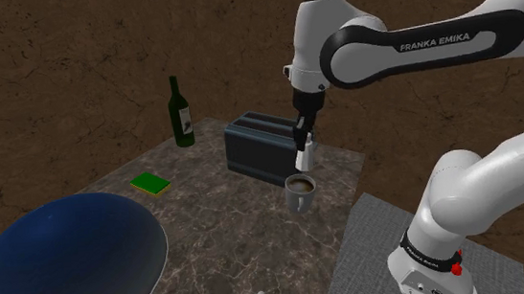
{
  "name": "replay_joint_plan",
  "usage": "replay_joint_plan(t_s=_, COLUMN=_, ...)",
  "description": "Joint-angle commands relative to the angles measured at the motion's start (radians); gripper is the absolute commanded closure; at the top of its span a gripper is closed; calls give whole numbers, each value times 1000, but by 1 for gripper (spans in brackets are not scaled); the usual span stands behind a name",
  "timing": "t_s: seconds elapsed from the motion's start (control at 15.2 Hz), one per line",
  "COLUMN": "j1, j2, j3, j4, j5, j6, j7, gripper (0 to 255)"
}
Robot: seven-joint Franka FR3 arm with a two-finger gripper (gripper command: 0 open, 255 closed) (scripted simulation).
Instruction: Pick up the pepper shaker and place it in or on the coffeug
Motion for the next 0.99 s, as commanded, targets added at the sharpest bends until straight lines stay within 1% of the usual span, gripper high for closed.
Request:
replay_joint_plan(t_s=0.0, j1=1, j2=-1, j3=2, j4=-27, j5=2, j6=26, j7=2, gripper=255)
replay_joint_plan(t_s=0.79, j1=5, j2=26, j3=21, j4=-171, j5=9, j6=196, j7=18, gripper=255)
replay_joint_plan(t_s=0.92, j1=5, j2=26, j3=21, j4=-171, j5=9, j6=196, j7=18, gripper=255)
